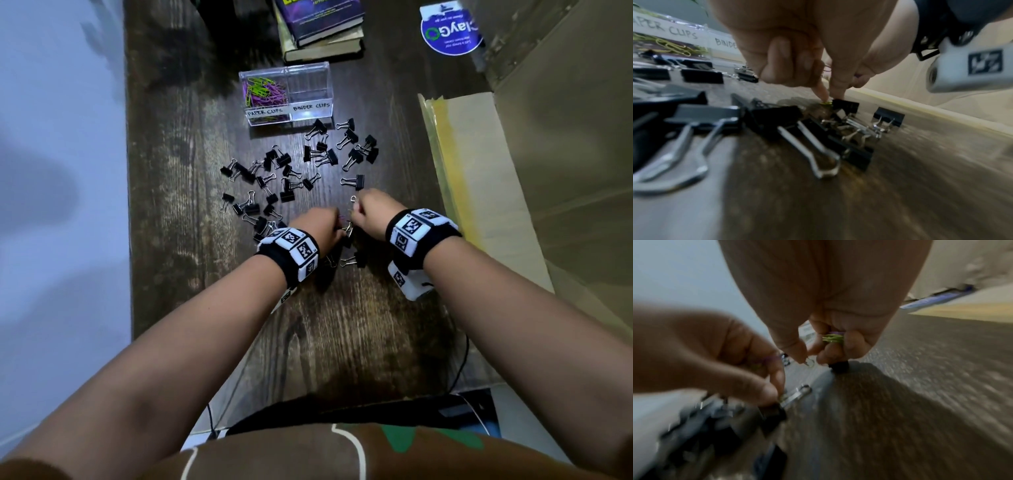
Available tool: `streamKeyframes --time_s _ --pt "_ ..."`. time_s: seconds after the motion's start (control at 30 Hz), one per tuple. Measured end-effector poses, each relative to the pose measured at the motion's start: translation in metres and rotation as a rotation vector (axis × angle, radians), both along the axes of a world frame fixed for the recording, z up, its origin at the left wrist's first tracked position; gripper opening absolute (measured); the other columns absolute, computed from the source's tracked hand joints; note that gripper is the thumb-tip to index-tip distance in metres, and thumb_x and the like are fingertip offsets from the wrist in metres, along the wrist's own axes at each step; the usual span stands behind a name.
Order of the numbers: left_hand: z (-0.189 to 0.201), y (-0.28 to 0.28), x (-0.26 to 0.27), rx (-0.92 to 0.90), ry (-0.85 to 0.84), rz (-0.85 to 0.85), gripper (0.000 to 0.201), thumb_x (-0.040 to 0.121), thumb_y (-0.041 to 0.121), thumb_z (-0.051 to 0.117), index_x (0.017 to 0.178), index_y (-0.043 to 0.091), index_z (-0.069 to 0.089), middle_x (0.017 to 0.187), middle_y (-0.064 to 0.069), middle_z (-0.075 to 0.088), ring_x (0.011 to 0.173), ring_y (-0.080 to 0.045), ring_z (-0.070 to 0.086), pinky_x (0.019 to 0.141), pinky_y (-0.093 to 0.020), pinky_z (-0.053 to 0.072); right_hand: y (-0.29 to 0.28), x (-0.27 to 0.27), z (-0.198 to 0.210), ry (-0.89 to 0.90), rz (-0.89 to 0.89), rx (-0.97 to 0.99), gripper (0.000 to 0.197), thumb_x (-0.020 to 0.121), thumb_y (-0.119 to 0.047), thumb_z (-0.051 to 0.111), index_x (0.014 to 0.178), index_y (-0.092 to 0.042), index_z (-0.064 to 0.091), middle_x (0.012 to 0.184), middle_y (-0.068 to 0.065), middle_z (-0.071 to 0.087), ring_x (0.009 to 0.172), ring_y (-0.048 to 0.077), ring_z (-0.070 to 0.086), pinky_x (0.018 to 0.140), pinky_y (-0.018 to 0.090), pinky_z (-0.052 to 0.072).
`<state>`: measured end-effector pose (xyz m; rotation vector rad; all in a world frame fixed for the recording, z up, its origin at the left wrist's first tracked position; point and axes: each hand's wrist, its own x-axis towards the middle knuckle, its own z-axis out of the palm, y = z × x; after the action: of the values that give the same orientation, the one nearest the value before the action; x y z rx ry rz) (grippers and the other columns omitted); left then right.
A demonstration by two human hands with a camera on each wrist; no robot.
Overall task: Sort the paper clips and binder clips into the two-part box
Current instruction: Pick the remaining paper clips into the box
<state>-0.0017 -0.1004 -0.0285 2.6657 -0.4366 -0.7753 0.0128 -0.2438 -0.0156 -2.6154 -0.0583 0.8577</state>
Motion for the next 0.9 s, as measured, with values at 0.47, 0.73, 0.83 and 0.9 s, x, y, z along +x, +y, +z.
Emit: streamKeyframes --time_s 0.47,0.73,0.83,0.9 --pt "0.003 -0.009 0.004 0.035 0.223 0.086 0.022 0.095 0.019 0.049 0.103 0.002 0.059 0.104 -0.014 0.064 0.096 -0.029 0.061 0.083 -0.036 0.052 -0.029 0.022 0.013 0.13 -0.41 0.312 0.03 0.094 -0.026 0.047 0.074 -0.023 0.069 0.088 0.013 0.072 0.065 0.021 0.054 0.063 0.034 0.046" --pt "0.014 0.056 0.017 -0.193 0.103 0.409 0.009 0.094 0.019 0.052 0.1 0.014 0.048 0.092 0.001 0.056 0.081 -0.014 0.054 0.068 -0.024 0.041 -0.004 0.042 0.018 0.291 -0.221 0.198 0.024 0.096 -0.009 0.047 0.074 -0.012 0.055 0.066 0.003 0.056 0.047 0.008 0.056 0.049 0.018 0.046" --pt "0.018 0.079 0.024 -0.204 0.058 0.471 0.006 0.097 0.021 0.048 0.101 0.016 0.048 0.093 0.0 0.057 0.081 -0.016 0.055 0.069 -0.028 0.046 0.015 0.065 0.028 0.155 -0.096 0.094 0.012 0.091 -0.01 0.056 0.08 -0.01 0.063 0.073 0.003 0.065 0.061 0.014 0.061 0.06 0.025 0.052" --pt "0.017 0.093 0.03 -0.237 0.048 0.546 0.007 0.096 0.02 0.05 0.101 0.015 0.051 0.095 -0.002 0.06 0.085 -0.02 0.059 0.075 -0.033 0.051 0.031 0.084 0.038 0.099 -0.057 0.086 0.01 0.09 -0.012 0.06 0.094 -0.009 0.069 0.084 0.003 0.069 0.067 0.014 0.062 0.062 0.025 0.052"
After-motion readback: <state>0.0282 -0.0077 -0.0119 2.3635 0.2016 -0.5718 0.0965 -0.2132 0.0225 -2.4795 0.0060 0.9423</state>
